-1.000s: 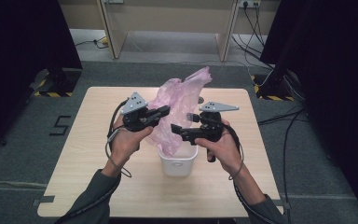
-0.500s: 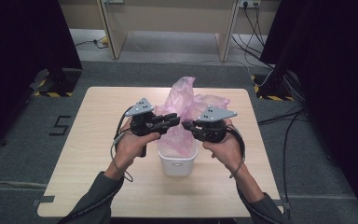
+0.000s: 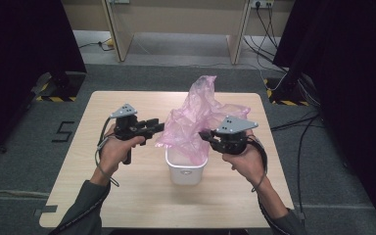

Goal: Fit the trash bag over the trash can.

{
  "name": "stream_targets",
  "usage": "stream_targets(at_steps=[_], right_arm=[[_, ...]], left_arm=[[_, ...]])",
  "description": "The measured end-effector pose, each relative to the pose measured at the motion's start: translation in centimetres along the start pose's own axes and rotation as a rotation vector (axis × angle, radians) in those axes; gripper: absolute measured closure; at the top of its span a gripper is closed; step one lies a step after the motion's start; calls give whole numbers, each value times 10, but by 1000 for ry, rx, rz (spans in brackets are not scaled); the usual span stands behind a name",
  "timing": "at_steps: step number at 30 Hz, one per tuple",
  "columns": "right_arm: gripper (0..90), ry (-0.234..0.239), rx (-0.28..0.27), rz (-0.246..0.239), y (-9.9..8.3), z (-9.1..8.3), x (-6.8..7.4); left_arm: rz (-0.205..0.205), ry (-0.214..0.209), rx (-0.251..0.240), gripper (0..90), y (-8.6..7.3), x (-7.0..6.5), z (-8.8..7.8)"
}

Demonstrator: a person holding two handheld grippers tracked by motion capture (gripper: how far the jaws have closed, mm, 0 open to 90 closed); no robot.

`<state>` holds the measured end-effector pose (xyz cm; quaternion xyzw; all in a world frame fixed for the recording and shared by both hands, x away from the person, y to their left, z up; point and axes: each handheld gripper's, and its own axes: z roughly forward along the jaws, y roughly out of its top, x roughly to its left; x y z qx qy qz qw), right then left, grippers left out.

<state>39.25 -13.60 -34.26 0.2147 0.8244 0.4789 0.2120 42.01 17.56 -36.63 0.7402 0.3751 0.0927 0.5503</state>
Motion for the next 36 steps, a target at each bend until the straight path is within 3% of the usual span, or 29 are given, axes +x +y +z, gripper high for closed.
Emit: stream_targets(at_steps=[4,8,15,20,25,27,29,36], right_arm=[[826,3,-5,-8,1,2,0],[818,4,-14,-11,2,3,2],[815,25,7,-26,0,13,9],[813,47,48,-40,-9,23,15],[811,63,63,-40,-18,24,16],[809,70,65,-42,-21,24,17],[809,76,69,-49,-23,23,17],[801,91,65,-50,-26,22,21]], left_arm=[[6,-68,85,646,-7,-10,17],[34,-120,122,650,-11,-27,29],[75,-141,203,615,-17,-41,40],[74,-139,187,545,-14,-44,24],[85,-102,124,481,-3,-42,0],[88,-65,98,474,3,-36,-4],[79,-36,84,455,7,-30,-3],[50,-21,89,473,17,-18,19]])
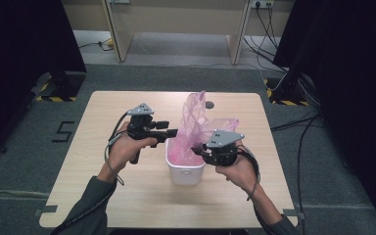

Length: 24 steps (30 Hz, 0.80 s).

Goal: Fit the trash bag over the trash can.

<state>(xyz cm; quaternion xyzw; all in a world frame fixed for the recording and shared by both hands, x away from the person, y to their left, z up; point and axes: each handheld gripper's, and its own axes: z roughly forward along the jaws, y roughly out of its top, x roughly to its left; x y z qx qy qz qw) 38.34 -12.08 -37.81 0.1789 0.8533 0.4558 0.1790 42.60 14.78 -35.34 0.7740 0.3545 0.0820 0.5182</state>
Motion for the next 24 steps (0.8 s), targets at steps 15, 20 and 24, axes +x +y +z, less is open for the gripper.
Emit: stream_targets(at_steps=[15,20,24], right_arm=[[472,-79,-47,157,-5,-22,-6],[532,-78,-70,141,-2,-26,-5],[567,-65,-55,121,-3,-21,-1]], left_arm=[[67,-50,36,777,-30,-9,6],[82,-75,48,728,-40,-20,-3],[89,-73,49,677,-43,-21,-9]])
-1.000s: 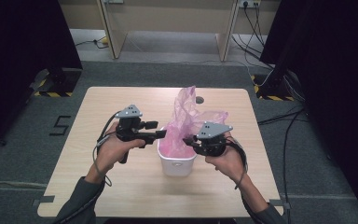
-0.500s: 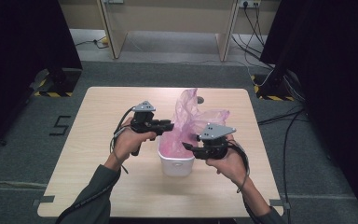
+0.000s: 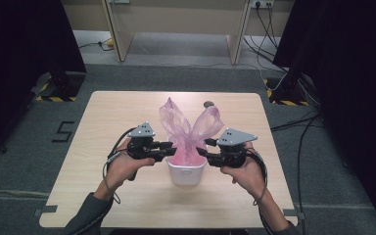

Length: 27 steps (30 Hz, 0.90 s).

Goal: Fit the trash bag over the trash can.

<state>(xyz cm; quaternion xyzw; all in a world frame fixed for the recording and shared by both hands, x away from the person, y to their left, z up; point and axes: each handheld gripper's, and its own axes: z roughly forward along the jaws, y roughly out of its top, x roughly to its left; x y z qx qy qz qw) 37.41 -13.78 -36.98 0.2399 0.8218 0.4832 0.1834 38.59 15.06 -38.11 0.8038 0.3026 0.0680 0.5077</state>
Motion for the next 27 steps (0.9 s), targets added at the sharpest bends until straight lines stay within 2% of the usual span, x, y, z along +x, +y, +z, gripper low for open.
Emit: stream_targets(at_steps=[1,3,6,7,8,9,12,15,18,22,24,27], right_arm=[[567,0,0,0,0,0,0],[511,-13,0,21,-4,-3,0],[433,-26,-24,57,-5,-14,-2],[433,-26,-24,57,-5,-14,-2],[376,-38,-51,74,-2,-27,-2],[362,-43,-57,81,-1,-31,-2],[326,-49,-87,103,6,-44,0],[297,-40,-116,122,16,-52,2],[275,-61,-134,124,27,-53,2],[260,-69,-157,109,46,-53,5],[274,-67,-172,117,54,-52,5],[402,-59,-181,125,61,-48,3]], left_arm=[[0,0,0,665,0,0,0],[2,30,-20,616,1,1,-9],[-1,51,-51,565,4,1,-21],[-1,51,-51,549,4,1,-21],[1,80,-77,524,9,3,-30],[1,80,-77,519,9,3,-30],[-8,110,-118,488,17,6,-42],[-4,119,-130,478,23,6,-45],[-1,116,-130,469,25,4,-44],[-4,118,-130,457,26,5,-44],[-3,118,-125,457,27,5,-45],[-8,123,-134,454,27,6,-47]])
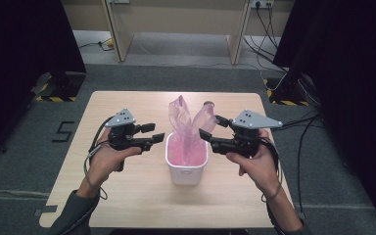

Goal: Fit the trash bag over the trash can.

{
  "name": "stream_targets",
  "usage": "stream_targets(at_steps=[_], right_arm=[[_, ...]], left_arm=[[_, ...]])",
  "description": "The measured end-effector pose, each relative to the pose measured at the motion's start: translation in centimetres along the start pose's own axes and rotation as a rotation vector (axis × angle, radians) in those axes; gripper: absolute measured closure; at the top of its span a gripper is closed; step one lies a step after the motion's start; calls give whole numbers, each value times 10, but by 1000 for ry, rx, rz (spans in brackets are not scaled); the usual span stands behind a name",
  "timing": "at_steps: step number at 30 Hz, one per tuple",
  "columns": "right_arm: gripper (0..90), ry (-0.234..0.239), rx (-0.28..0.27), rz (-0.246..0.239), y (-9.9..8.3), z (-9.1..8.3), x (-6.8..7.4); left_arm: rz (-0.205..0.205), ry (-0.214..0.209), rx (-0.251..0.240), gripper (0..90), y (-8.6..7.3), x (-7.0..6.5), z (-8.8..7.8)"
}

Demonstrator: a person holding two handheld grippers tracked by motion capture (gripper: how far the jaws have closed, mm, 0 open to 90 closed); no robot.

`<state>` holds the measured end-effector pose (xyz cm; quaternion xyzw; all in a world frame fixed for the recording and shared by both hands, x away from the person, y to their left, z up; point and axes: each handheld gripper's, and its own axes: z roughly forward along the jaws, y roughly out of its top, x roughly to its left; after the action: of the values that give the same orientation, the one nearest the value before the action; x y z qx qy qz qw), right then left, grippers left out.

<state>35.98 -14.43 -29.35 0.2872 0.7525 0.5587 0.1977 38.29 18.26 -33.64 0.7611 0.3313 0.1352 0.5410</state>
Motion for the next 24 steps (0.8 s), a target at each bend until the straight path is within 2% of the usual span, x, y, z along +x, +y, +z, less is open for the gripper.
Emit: stream_targets(at_steps=[1,4,7,10,14,18,22,23,24], right_arm=[[494,6,0,-1,0,2,-1],[655,11,24,-43,-4,7,-4],[719,19,61,-69,-14,11,-5],[736,37,96,-81,-25,16,-3],[736,48,113,-80,-34,20,1],[734,58,122,-77,-44,22,3],[731,54,123,-75,-45,20,3],[731,52,122,-74,-46,19,2],[731,53,120,-72,-46,19,2]], left_arm=[[-2,2,-2,454,1,0,-1],[-6,13,-8,445,3,2,-3],[-17,22,-21,428,6,3,-2],[-15,34,-37,400,10,2,2],[-9,21,-45,373,15,-1,12],[11,19,-40,351,24,-7,33],[15,5,-28,350,29,-12,53],[16,10,-28,362,30,-13,58],[14,15,-31,416,30,-14,60]])
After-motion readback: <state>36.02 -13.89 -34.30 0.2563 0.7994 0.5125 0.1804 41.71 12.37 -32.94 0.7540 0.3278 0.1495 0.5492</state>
